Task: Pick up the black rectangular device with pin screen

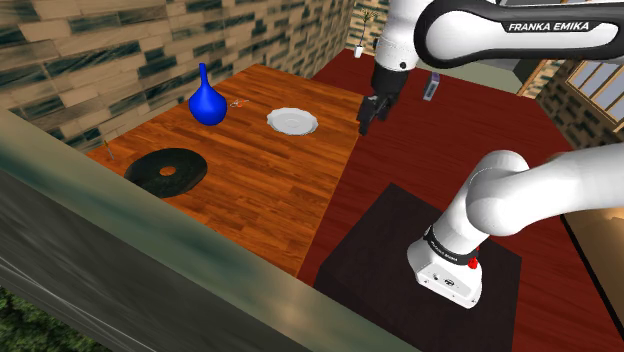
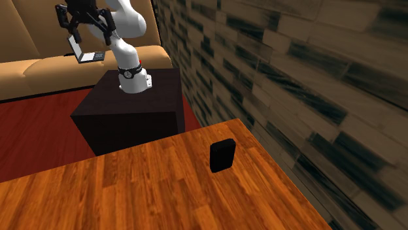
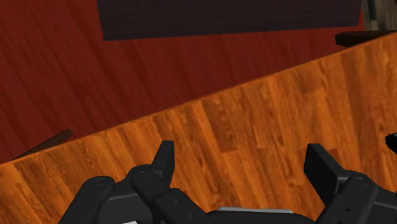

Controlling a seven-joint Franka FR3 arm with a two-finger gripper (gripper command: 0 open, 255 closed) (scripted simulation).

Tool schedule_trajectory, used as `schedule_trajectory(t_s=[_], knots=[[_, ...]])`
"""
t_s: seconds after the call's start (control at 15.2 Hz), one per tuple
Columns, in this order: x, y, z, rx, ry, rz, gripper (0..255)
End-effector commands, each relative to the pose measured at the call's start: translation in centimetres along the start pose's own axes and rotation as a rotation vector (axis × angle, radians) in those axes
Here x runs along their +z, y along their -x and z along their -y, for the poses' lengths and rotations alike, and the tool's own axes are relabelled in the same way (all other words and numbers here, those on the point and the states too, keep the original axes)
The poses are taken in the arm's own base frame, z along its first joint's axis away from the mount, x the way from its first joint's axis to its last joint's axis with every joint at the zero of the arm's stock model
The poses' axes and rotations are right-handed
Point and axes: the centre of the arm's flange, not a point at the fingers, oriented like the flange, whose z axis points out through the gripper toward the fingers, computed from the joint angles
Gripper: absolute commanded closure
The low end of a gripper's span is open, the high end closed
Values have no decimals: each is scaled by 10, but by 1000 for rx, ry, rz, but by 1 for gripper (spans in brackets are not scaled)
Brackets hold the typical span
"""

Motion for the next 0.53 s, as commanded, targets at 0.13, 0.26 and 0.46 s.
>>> schedule_trajectory(t_s=[0.13, 0.26, 0.46], knots=[[24, 7, 50, 79, 6, -12, 0], [36, 8, 75, 116, 9, -18, 0], [53, 9, 111, 172, 13, -28, 0]])
